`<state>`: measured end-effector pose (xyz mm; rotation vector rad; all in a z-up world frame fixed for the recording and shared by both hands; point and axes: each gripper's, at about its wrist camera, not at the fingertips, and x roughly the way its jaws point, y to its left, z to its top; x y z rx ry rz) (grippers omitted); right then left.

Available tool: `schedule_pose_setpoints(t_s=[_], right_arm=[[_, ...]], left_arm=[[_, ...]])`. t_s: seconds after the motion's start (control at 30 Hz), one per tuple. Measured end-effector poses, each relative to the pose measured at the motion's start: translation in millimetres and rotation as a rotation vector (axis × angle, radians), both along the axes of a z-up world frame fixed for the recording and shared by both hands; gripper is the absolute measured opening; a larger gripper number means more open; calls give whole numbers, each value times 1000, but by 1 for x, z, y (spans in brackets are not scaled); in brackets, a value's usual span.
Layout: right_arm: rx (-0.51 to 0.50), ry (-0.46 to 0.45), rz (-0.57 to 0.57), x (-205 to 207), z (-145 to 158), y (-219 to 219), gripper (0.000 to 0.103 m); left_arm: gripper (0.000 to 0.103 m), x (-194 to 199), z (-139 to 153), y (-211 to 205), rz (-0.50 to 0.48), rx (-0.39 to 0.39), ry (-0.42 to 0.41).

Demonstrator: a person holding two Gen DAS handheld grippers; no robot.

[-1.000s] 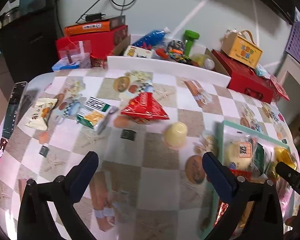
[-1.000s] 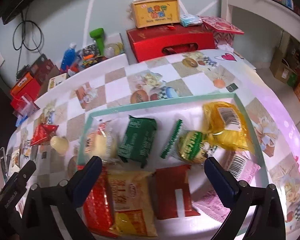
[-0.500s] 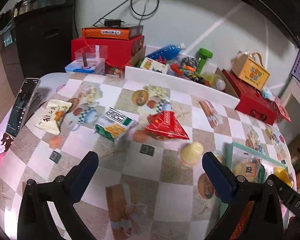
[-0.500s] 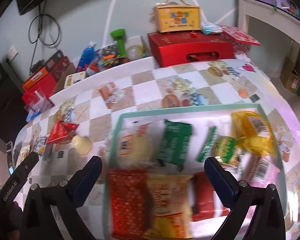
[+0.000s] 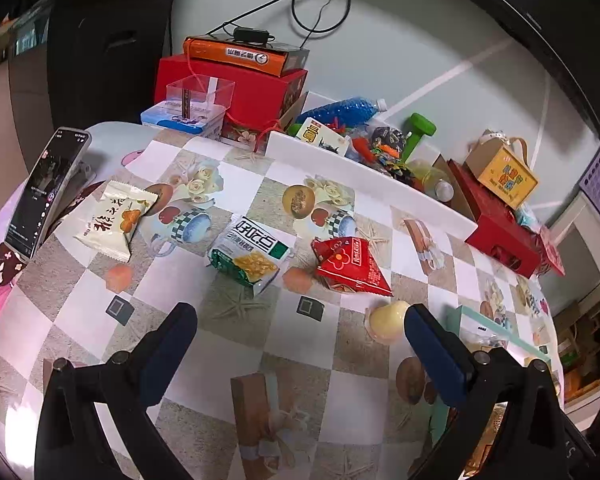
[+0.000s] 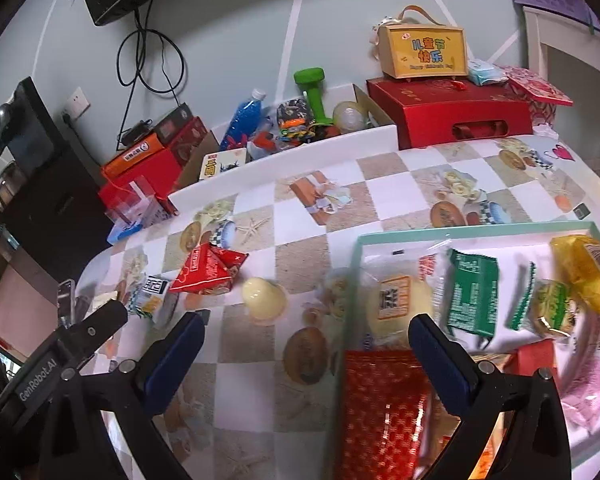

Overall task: Organize snacks
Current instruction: 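Move both tools back toward the remaining snacks on the table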

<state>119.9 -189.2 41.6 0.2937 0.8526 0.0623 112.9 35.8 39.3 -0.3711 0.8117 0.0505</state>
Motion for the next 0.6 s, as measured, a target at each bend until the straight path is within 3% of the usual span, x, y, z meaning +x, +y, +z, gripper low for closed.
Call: schedule_pose_setpoints(t_s=[0.27, 0.53, 0.6], right_arm=[[-45, 39, 50, 13, -16, 19, 103], [-68, -12, 96, 28, -19, 37, 103], [-77, -30, 97, 33, -18, 40, 95]], left_arm=[[103, 8, -6, 12, 9, 38, -16], [103, 30, -15, 33, 34, 90, -3], [103, 37, -18, 36, 32, 128, 16]])
